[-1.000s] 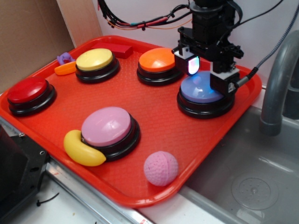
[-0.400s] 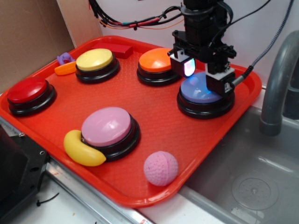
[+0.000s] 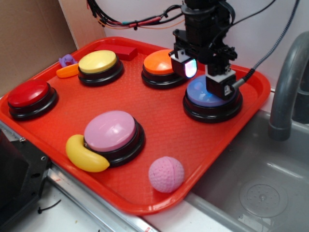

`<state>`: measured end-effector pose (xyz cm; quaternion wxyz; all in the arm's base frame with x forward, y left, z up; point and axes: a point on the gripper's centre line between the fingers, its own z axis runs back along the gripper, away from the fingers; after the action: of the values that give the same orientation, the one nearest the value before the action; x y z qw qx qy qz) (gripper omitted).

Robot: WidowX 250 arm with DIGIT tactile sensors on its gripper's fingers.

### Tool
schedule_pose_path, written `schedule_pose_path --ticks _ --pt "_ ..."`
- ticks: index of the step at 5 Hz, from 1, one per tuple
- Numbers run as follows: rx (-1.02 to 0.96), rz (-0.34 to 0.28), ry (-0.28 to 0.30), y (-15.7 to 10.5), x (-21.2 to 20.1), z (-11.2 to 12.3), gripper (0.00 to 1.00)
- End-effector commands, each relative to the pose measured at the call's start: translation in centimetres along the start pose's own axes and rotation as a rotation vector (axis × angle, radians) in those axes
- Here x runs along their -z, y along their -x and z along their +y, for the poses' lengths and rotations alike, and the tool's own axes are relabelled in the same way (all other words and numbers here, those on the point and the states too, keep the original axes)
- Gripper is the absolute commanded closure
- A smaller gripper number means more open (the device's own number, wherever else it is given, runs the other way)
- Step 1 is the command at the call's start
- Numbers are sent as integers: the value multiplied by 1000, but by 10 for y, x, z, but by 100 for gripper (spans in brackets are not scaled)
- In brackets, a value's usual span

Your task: Push the purple button.

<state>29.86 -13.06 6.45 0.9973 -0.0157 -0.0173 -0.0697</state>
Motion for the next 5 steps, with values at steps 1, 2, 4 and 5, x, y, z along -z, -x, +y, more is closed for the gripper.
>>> schedule_pose_path --ticks 1,2,4,5 --pt "26 -89 29 -3 -35 -1 0" --pt "33 -81 21 1 -42 1 0" --pt "29 -55 23 14 -61 3 0" --pt "27 -66 28 17 -67 2 0"
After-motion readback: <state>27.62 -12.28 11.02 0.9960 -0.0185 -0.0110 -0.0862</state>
